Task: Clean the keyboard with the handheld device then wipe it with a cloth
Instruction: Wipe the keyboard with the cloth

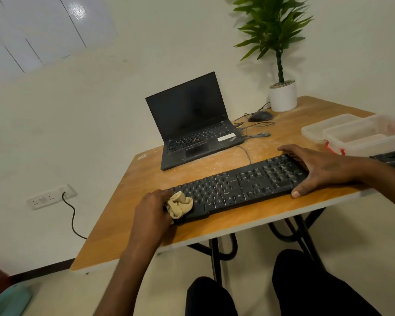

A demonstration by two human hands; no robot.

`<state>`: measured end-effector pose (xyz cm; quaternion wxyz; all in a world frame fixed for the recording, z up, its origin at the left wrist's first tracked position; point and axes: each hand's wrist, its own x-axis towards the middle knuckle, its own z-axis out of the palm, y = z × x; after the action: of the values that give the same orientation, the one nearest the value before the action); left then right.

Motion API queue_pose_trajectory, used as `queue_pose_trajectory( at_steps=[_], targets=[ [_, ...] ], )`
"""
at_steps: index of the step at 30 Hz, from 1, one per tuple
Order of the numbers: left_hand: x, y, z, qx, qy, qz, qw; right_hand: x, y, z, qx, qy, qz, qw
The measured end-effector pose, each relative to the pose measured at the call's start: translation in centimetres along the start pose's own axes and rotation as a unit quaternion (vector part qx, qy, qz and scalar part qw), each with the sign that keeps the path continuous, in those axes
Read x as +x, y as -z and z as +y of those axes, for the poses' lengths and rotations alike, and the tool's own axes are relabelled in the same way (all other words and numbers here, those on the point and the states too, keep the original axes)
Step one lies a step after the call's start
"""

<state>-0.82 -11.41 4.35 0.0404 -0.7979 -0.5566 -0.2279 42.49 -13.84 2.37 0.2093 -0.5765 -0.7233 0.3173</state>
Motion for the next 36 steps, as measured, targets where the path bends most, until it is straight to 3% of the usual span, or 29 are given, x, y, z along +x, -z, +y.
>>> queue_pose_trajectory(
  at_steps=[9, 21, 36],
  targets=[
    [6.6, -1.8, -1.1, 0.011, 0.045, 0.036, 0.998, 0.0, 0.1, 0.1, 0.002, 0.005, 0.000, 1.000],
    [-0.7, 1.2, -1.7, 0.002, 0.017, -0.003, 1.000, -0.2, 0.2, -0.2, 0.003, 0.004, -0.003, 1.000],
    [5.4, -0.8, -3.5, 0.028, 0.062, 0.040, 0.997, -0.1, 0.1, -0.5, 0.013, 0.010, -0.008, 1.000]
  ],
)
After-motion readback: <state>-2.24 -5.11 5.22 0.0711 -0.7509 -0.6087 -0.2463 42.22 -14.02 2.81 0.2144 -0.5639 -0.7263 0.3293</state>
